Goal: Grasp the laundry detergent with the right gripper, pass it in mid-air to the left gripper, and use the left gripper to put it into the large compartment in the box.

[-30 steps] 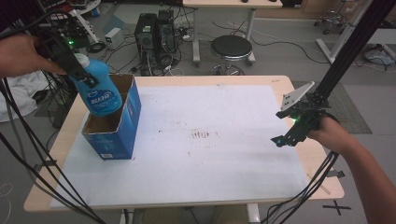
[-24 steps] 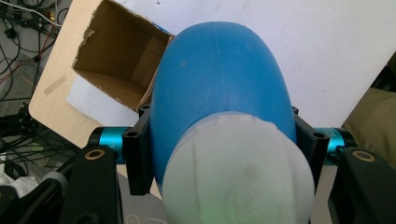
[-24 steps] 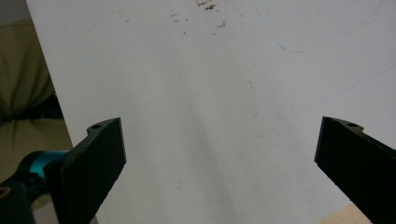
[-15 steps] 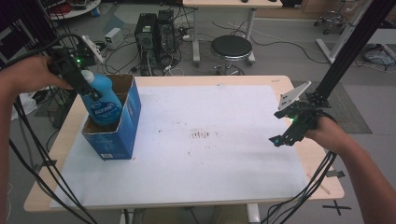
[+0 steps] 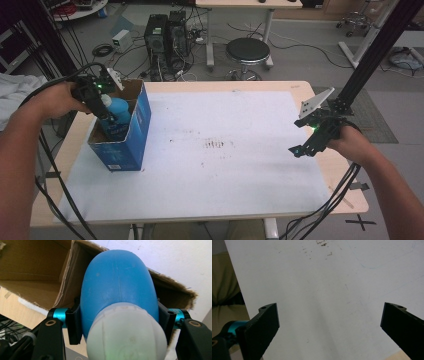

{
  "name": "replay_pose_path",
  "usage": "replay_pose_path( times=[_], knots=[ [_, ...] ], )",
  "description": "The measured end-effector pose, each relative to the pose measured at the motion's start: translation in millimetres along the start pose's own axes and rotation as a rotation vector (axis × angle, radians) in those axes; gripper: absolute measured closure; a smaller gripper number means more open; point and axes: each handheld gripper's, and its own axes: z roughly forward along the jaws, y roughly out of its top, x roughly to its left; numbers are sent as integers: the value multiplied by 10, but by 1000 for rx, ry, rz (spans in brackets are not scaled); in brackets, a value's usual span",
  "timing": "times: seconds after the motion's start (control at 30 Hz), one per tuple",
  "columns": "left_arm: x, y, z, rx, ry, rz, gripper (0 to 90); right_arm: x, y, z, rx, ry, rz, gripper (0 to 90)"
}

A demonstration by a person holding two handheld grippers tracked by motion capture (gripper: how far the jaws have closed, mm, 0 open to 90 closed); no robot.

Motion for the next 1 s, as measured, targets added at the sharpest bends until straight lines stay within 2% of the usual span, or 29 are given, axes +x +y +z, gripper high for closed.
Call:
replay_pose_path(
  times=[0.3,0.43,0.73,1.0],
  knots=[
    [-19,-78,292,7,-27,-2,379,-3,20,58,5,3,-6,10],
    [-28,-71,378,29,-41,7,379,-8,26,73,5,5,-7,10],
    [-30,-72,493,40,-48,-6,379,-13,-5,88,9,8,-3,10],
    [-6,-72,497,49,-53,-19,375,-17,16,108,3,7,-10,10]
  ],
)
